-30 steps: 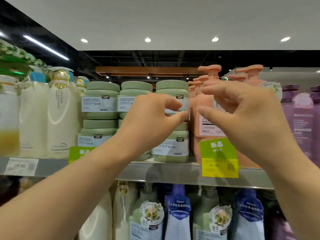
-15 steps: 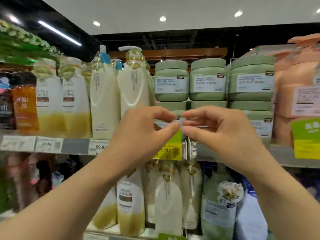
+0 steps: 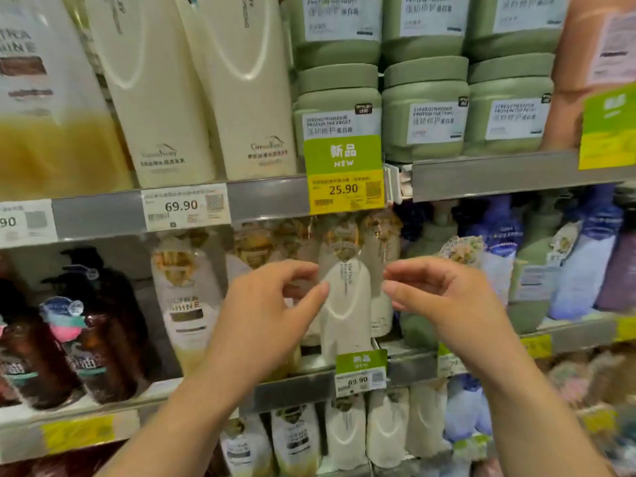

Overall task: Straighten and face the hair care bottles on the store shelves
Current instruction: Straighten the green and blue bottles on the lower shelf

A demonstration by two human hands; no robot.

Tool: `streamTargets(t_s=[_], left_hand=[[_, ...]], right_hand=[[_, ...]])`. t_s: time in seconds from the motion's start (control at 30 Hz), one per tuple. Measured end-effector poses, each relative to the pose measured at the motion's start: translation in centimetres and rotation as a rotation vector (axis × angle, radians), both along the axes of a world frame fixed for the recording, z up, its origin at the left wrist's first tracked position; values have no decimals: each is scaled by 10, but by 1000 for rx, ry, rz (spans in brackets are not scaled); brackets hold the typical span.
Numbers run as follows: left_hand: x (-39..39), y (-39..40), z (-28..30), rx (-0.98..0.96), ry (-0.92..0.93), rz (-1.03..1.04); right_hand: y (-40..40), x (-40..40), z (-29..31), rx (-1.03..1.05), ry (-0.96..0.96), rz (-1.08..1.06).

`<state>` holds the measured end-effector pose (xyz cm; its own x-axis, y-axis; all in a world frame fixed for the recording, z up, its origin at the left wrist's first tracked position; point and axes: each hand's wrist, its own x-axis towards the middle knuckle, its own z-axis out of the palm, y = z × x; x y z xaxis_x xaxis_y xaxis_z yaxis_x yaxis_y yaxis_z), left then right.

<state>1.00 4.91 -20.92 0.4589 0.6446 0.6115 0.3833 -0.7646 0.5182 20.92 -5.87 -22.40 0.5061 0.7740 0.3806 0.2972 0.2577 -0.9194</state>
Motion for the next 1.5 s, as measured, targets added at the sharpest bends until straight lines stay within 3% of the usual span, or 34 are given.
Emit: streamTargets(t_s=[0.2, 0.43, 0.57, 0.7, 0.87, 0.97, 1.07, 1.23, 1.5], left_hand=[[20, -1, -43, 36, 135, 160], [42, 4, -51, -62, 82, 168], [58, -9, -50, -51, -9, 193], [75, -28, -44, 114, -153, 267], [111, -41, -43, 106, -144, 107], [138, -45, -48, 15, -68, 62], [165, -44, -48, -23, -2, 37], [191, -39, -47, -57, 58, 79], [187, -33, -48, -118, -6, 114]], right_hand=[[6, -3, -43, -168, 35, -104], [18, 13, -49, -258, -107, -115], [20, 29, -45, -263, -145, -100], [11, 59, -38, -242, -111, -124], [-4, 100, -26, -90, -19, -97], [-10, 118, -23, -8, -115, -218], [-11, 121, -18, -34, -335, -350], [4, 119, -10, -263, -519, -224], [10, 115, -1, -286, -687, -282]])
